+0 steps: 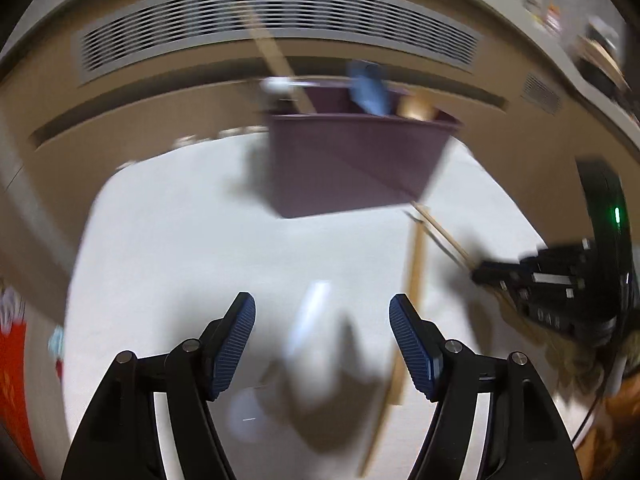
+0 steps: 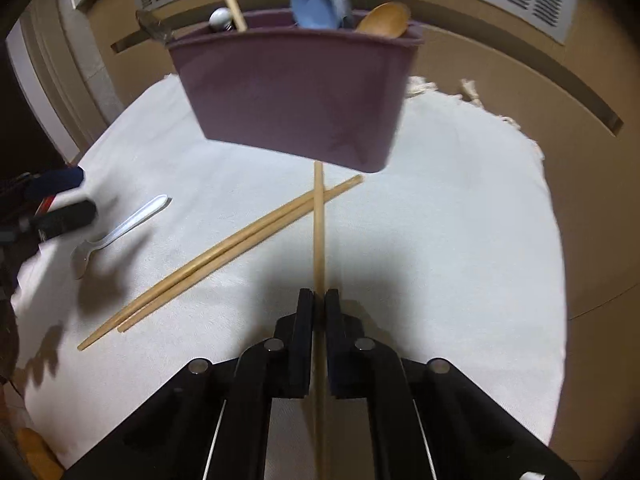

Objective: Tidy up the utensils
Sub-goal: 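Grasp a wooden chopstick with the right tool while the left tool grasps another chopstick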

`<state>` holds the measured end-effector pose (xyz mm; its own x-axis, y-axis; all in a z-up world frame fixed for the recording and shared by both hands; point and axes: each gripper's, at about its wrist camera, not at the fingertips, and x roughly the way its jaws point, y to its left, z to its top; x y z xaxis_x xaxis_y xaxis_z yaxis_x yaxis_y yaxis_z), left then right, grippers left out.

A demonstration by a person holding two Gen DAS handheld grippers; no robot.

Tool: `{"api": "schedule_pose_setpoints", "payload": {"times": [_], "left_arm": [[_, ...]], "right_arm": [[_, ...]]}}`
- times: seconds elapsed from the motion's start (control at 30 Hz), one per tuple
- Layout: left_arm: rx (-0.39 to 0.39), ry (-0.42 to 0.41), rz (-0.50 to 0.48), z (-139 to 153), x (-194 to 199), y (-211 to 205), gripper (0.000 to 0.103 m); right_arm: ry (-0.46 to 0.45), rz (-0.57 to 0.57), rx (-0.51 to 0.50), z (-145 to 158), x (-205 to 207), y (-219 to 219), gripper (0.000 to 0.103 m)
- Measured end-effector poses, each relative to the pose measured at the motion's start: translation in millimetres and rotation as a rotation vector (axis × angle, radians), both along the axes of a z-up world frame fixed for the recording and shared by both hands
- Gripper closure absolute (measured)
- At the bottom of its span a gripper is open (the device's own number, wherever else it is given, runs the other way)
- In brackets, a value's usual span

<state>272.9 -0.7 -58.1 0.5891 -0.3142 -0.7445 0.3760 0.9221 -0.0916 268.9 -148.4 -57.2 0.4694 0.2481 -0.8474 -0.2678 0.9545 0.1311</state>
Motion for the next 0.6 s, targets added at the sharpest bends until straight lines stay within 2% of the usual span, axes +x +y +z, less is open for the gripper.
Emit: {"api": "schedule_pose_setpoints", "payload": {"times": [0.1,0.23,0.4,0.6], "left_arm": [[0.030,0.042,-0.101,-5,3,-31,0.037],[0.096,0.073,-0.176,-13,14,-68,0.061],[0.112,0.113,-0.220,-16,34,-95,0.064],[0.219,0.133,-0.187,-34,48,-115,0.065]], "right_arm": [[-0.010,-0.031,0.015,5,-7,-15,0.097],[-0.020,-0.072,0.016,6,-18,-34,0.097],[-0.029,-0.086,0.030,3,-29,-44,0.097],[-0.040,-0.086,0.050,3,-32,-46,0.097]]}}
